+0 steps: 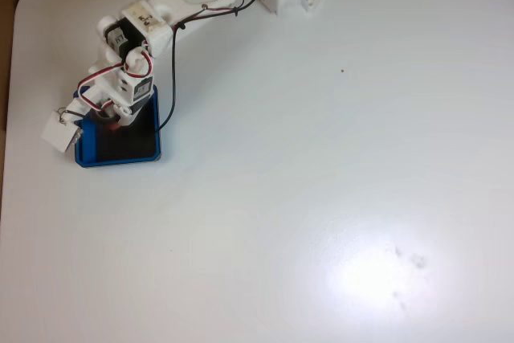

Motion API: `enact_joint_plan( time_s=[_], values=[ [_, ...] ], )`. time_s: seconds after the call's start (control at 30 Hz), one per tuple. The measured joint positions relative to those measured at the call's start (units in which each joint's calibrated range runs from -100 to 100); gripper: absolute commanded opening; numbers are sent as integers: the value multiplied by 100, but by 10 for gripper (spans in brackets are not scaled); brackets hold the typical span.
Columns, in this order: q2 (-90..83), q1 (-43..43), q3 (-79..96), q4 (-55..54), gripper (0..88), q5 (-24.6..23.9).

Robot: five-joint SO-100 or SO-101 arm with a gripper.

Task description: Pick the red roll and drop it in the blue box

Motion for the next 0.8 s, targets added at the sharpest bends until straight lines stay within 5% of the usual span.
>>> enact_joint_plan(
  time_s=[0.53,0.8],
  values=[
    [0,-10,0,0,10,0],
    [0,-10,0,0,127,0]
  ],
)
